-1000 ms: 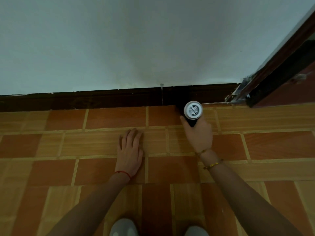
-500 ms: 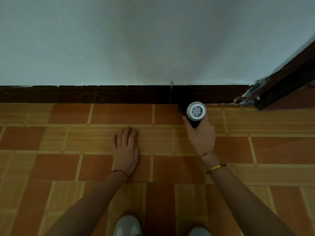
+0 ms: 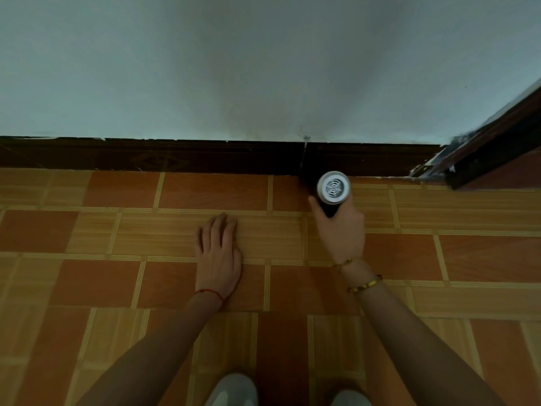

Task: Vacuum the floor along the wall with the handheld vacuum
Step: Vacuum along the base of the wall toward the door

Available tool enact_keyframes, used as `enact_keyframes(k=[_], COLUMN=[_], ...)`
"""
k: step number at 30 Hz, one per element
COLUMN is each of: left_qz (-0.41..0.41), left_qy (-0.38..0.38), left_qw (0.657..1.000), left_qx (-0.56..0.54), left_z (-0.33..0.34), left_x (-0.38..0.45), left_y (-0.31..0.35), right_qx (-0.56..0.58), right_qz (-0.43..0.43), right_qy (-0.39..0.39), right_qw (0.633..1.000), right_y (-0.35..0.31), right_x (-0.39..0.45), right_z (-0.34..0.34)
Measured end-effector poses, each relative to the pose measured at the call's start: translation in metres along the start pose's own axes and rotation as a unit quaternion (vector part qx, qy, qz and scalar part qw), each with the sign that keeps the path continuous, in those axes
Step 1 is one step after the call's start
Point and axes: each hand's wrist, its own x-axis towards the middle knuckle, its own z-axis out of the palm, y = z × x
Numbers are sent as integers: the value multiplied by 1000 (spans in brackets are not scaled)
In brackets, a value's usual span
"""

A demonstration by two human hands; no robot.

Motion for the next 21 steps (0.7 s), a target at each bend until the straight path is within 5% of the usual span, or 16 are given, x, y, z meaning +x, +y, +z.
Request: enact_keyframes(k=[5,12,21], left_qz=[-1,-1,0], left_qy=[5,8,15], left_qw=[1000,1000,1000], left_qx=[4,8,-4], left_z=[-1,-1,-1], left_x=[0,0,0], left_y=[1,0,1], right_qx=[-6,-4,-36], right_qz=[11,-47,10], right_qy=[23,-102,23], right_qw=[1000,994,999], right_y=[5,-26,9], right_x=[0,-3,5], right_z=[-11,18,-13])
